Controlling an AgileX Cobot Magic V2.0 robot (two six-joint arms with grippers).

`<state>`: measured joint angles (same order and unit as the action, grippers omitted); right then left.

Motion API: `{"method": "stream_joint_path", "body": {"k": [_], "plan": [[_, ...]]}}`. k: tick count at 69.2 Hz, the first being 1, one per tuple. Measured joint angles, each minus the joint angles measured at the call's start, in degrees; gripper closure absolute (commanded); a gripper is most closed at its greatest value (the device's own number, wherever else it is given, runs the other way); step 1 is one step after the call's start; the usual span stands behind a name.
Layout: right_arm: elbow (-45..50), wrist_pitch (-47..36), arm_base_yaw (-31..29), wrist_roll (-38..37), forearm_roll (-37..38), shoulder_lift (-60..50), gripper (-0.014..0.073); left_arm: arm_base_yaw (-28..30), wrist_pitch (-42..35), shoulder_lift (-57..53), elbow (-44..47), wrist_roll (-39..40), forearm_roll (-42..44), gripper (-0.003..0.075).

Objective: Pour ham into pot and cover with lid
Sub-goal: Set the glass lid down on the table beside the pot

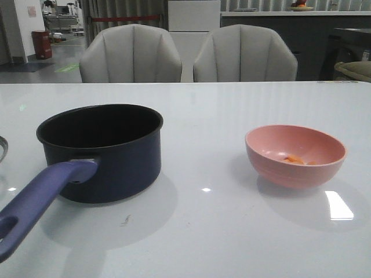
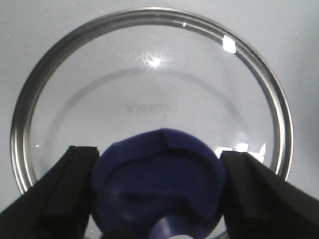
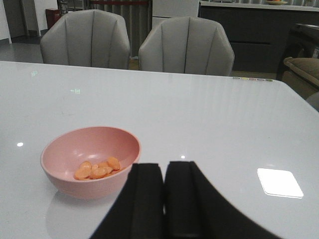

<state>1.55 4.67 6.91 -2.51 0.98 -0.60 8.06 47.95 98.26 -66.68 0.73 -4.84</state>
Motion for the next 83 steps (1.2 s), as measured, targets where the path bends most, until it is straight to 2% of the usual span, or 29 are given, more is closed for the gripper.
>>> {"method": "stream_joint_path", "body": {"k": [9,22,26,47,62,83], "plan": [[0.0,0.0,0.0,0.0,0.0,0.0,0.0445,0.0,-0.1,2.4,0.1,-0.1,-0.2,0.0237],[0.0,0.0,0.0,0.0,0.0,0.0,0.0445,0.0,-0.1,3.4,0.5,-0.2,-0.2,0.0099],[0.0,0.0,0.0,0.0,0.0,0.0,0.0445,0.0,-0.2,3.4,0.5,-0.2,-0.2,0.0078],[0.0,0.0,0.0,0.0,0.0,0.0,0.0445,0.0,0.3,2.4,-0.9,-1.4,-0.3,0.0083],[0.0,0.0,0.0,0.0,0.0,0.0,0.0445,-1.3,-2.6,-8.7,0.5,-4.9,-1.0,0.0083],[0.0,0.0,0.0,0.0,0.0,0.0,0.0445,-5.9,-13.2,-32.2,13.3,-5.8,-1.5,0.0083]]}}
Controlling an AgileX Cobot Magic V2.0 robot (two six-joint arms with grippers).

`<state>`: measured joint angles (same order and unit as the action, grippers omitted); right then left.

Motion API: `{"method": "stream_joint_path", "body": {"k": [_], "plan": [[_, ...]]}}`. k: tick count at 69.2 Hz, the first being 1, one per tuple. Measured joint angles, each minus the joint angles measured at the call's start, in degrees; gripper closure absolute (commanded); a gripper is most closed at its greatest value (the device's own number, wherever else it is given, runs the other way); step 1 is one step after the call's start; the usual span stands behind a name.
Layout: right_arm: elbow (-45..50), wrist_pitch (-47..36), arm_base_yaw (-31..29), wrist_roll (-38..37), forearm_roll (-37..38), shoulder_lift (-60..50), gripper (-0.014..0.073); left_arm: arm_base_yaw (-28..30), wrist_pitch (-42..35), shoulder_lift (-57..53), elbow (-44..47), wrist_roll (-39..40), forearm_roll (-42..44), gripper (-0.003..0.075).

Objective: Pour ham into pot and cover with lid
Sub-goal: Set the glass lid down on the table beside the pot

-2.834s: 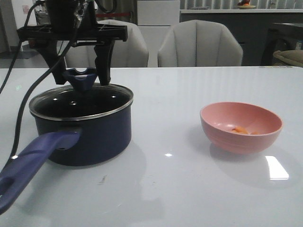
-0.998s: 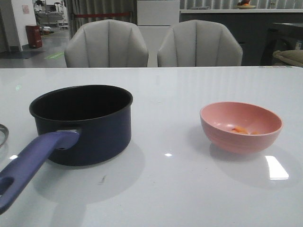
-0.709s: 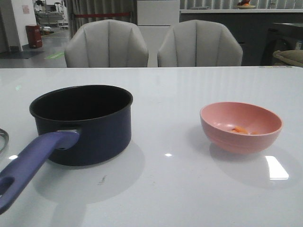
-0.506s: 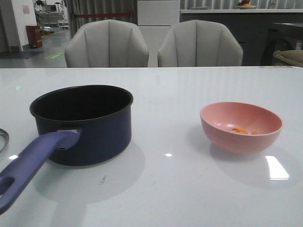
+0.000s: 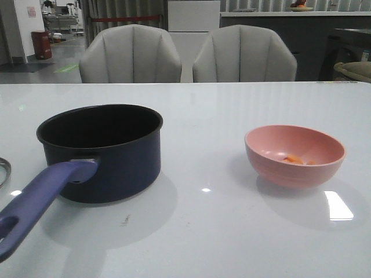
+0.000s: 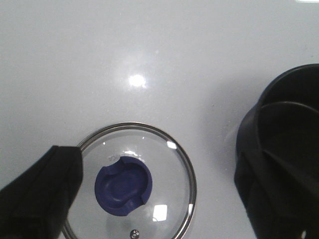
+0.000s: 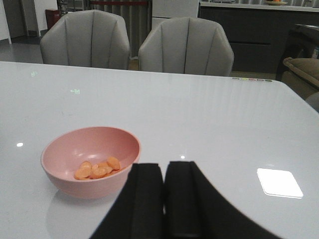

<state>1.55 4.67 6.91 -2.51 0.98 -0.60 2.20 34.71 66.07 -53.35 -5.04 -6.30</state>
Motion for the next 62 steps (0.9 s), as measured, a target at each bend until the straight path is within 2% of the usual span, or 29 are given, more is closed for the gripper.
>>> {"method": "stream_joint_path", "body": {"k": [14,33,49,62], "plan": [[0.0,0.0,0.0,0.0,0.0,0.0,0.0445,-6.1,-5.5,-17.3,10.5,0.0,-0.1,0.0083],[0.0,0.0,0.0,0.0,0.0,0.0,0.0445,-11.6,-5.8,-40.9,21.9,0.0,-0.1,0.0083],[0.0,0.0,0.0,0.0,0.0,0.0,0.0445,-17.0,-5.9,-55.2,28.9,0.0,0.4,0.0083],[0.0,0.0,0.0,0.0,0.0,0.0,0.0445,-18.3,-6.1,-62.3,31.5,0.0,1.9,0.0083]]}}
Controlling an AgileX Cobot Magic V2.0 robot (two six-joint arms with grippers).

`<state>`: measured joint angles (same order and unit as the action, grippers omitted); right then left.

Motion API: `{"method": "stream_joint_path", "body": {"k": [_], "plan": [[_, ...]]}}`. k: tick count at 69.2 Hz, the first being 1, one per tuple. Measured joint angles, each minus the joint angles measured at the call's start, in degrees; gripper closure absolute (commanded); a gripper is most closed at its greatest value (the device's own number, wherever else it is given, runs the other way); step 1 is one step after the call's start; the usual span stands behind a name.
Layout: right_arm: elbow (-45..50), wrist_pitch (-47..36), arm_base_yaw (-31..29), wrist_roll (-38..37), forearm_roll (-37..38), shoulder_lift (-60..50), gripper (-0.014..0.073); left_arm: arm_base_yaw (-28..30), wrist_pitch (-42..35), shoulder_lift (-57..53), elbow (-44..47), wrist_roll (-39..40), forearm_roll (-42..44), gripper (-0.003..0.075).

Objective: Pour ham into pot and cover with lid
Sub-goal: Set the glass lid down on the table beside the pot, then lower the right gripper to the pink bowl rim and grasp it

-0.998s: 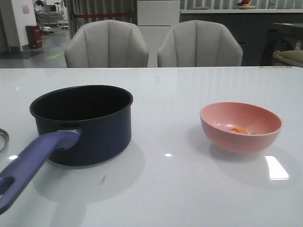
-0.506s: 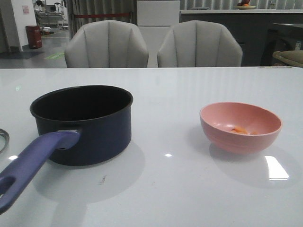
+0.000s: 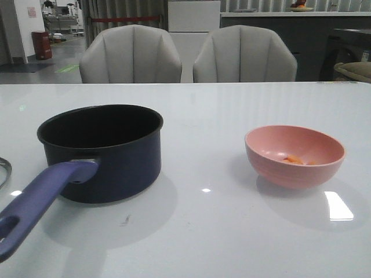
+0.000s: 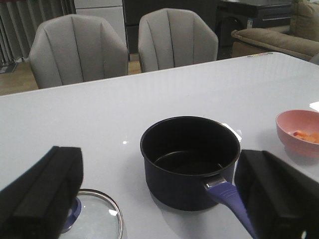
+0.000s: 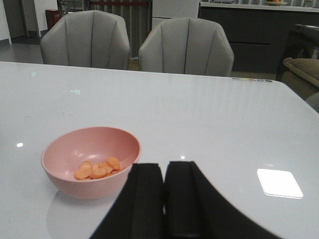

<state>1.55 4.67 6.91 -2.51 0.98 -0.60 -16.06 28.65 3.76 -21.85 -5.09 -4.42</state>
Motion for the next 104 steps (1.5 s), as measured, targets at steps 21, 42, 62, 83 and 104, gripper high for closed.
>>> {"method": "stream_joint_path", "body": {"k": [21,42,62,83,104], "plan": [[0.1,-6.7,0.0,1.1,-0.4,0.0,0.0445,0.0,-1.1,-1.1,1.0,0.0,0.0,0.0083],[-13.6,9.9,0.0,0.9,-2.9,8.8,0.0445,0.0,-2.0,-1.1,1.0,0.0,0.0,0.0083],[-15.5,11.0,0.0,0.6,-3.1,17.0,0.0396,0.0,-2.2,-1.1,1.0,0.0,0.0,0.0083],[-25.3,11.0,0.0,0.5,-7.7,38.7,0.0138,0.0,-2.3,-1.1,1.1,0.0,0.0,0.0083],[-39.5,14.7,0.0,0.3,-12.3,67.2,0.0138,0.0,-2.3,-1.1,2.1,0.0,0.1,0.0083]]}}
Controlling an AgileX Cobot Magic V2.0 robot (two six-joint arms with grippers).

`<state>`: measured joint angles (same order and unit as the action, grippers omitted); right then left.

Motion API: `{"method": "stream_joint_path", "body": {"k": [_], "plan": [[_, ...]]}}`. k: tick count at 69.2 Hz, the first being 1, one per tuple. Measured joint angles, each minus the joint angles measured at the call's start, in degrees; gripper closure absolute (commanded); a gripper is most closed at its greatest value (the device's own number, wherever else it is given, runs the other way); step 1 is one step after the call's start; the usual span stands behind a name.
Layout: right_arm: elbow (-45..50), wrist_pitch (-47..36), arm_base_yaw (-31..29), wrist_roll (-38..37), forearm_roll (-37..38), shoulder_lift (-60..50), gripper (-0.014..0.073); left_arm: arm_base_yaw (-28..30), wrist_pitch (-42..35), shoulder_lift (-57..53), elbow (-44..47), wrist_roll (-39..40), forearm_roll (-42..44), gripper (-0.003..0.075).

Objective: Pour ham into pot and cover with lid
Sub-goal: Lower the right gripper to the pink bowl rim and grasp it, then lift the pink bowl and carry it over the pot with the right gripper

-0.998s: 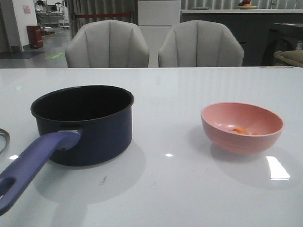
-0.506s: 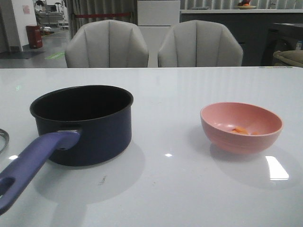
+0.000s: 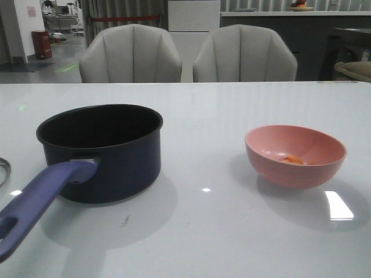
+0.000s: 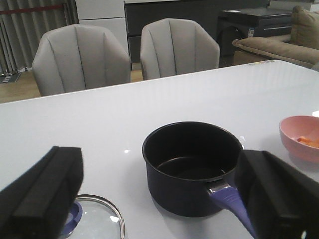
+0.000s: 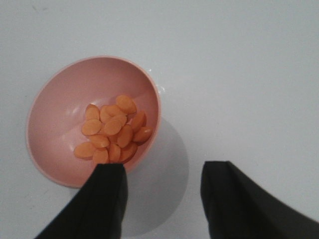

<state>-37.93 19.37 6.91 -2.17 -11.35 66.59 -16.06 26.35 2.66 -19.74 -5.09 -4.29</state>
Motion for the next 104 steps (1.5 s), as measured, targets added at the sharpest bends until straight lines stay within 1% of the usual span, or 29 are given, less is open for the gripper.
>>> {"method": "stream_joint_path", "body": {"k": [18,29,34,43,47,70,75,83,92,104], "plan": [[-11.1,2.4,0.0,0.0,-0.3,19.9,0.0138,0.0,0.0,0.0,0.0,0.0,0.0,0.0083],[-16.2,3.5,0.8,-0.1,-0.5,27.6,0.0149,0.0,0.0,0.0,0.0,0.0,0.0,0.0083],[-17.9,3.9,1.1,-0.1,-0.5,30.4,0.0222,0.0,0.0,0.0,0.0,0.0,0.0,0.0083],[-20.4,4.4,1.4,-0.1,-0.6,34.4,0.0413,0.0,0.0,0.0,0.0,0.0,0.0,0.0083],[-21.1,4.6,1.4,-0.1,-0.7,35.6,0.0463,0.0,0.0,0.0,0.0,0.0,0.0,0.0083],[-21.8,4.0,1.5,-0.1,-1.5,35.9,0.0456,0.0,0.0,0.0,0.0,0.0,0.0,0.0083],[-22.3,5.3,1.5,-0.1,-2.1,35.7,0.0456,0.0,0.0,0.0,0.0,0.0,0.0,0.0083],[-24.7,11.0,1.8,1.2,-2.2,33.8,0.0456,0.0,0.0,0.0,0.0,0.0,0.0,0.0083],[-27.3,14.3,5.0,4.2,-2.2,29.4,0.0456,0.0,0.0,0.0,0.0,0.0,0.0,0.0083],[-28.0,13.7,12.9,5.2,-2.2,22.2,0.0456,0.0,0.0,0.0,0.0,0.0,0.0,0.0083]]}}
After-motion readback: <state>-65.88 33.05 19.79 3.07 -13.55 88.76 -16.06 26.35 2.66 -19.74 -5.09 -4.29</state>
